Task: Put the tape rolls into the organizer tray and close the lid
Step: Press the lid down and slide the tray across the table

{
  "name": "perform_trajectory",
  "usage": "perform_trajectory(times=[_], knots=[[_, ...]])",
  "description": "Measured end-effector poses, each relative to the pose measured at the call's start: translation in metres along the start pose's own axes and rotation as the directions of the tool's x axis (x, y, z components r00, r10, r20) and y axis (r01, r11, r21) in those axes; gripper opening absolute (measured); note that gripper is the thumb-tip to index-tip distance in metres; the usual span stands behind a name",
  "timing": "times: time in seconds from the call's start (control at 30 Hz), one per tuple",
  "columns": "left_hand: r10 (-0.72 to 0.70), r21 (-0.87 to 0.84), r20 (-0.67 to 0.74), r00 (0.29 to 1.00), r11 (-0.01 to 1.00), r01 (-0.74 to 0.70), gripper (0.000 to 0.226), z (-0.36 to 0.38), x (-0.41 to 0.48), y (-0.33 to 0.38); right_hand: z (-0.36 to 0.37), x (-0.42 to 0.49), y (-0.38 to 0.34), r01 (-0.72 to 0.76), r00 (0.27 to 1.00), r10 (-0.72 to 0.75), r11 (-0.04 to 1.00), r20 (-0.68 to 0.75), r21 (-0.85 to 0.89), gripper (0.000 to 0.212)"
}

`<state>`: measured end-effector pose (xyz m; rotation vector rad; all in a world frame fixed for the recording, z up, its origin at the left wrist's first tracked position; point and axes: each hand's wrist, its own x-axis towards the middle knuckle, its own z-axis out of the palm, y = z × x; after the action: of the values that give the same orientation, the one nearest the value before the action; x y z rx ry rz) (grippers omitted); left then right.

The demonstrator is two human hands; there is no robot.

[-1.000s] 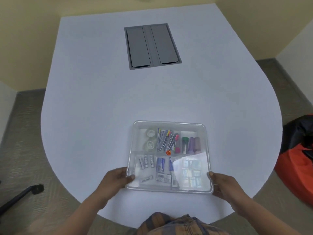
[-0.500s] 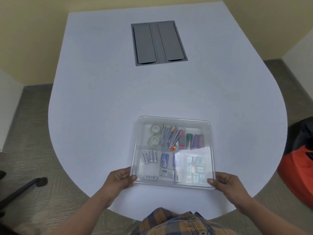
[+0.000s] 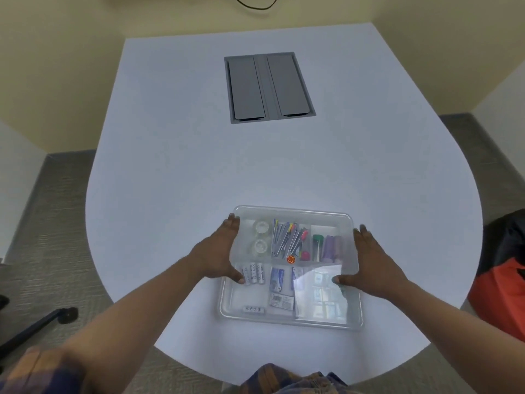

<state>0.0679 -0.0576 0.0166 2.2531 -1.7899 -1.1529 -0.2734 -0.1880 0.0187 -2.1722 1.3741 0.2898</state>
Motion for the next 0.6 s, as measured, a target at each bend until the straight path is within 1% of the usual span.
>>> perform_trajectory(times=[0.03,0.1,0.17,0.23,0.4,0.5,0.6], knots=[[-0.003,0.096,0.020,1.000,0.995,0.001,0.151,-0.004,0.005,0.003,-0.003,0.007,-0.003,0.007,0.999,-0.005,0.996,0.032,-0.092,0.136],[-0.011,0.252,0.029,1.000,0.968,0.004,0.153,-0.010,0.010,0.007,-0.008,0.016,-0.008,0.028,0.995,-0.008,0.978,0.099,-0.208,0.144],[-0.008,0.410,0.031,0.999,0.912,-0.006,0.156,-0.015,0.012,0.010,-0.011,0.020,-0.013,0.037,0.990,0.001,0.964,0.144,-0.263,0.148],[-0.007,0.522,0.035,0.999,0.853,-0.013,0.159,-0.019,0.012,0.011,-0.012,0.021,-0.015,0.036,0.988,0.008,0.958,0.154,-0.283,0.150],[-0.059,0.606,0.039,0.998,0.795,0.024,0.161,-0.020,0.011,0.020,-0.011,0.024,-0.019,0.044,0.990,0.001,0.949,0.143,-0.312,0.153],[-0.103,0.670,0.045,0.994,0.741,0.047,0.162,-0.023,0.010,0.026,-0.013,0.026,-0.022,0.058,0.989,-0.006,0.937,0.151,-0.345,0.154],[-0.104,0.696,0.039,0.994,0.717,0.048,0.163,-0.026,0.011,0.028,-0.016,0.024,-0.027,0.042,0.988,0.018,0.926,0.154,-0.375,0.156]])
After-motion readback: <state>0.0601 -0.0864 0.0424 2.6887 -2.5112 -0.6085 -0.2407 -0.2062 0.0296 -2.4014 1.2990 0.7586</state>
